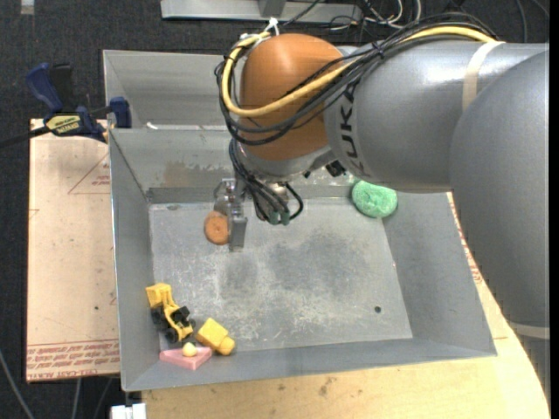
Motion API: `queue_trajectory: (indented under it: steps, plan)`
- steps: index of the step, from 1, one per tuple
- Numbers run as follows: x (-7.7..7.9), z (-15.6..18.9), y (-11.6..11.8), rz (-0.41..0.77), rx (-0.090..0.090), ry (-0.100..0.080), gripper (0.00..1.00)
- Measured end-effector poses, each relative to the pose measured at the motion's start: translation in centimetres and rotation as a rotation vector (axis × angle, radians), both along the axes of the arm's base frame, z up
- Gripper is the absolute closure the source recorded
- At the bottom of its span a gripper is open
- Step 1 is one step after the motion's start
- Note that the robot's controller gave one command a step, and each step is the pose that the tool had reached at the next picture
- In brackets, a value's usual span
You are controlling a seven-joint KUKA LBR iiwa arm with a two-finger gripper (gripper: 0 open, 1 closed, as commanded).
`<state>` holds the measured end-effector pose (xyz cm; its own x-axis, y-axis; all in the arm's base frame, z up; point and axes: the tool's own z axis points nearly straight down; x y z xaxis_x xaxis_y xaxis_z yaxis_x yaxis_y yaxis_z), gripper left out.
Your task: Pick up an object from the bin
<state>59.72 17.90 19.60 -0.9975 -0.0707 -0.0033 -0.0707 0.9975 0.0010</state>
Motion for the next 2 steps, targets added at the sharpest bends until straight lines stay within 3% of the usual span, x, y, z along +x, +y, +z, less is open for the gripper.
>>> queue_trajectory:
  steps: [1, 2]
  plan:
    - [0.0, 0.0, 0.0, 0.0, 0.0, 0.0, 1.0]
    - [-3.0, 4.4, -1.3, 0.004, -0.002, 0.011, 1.0]
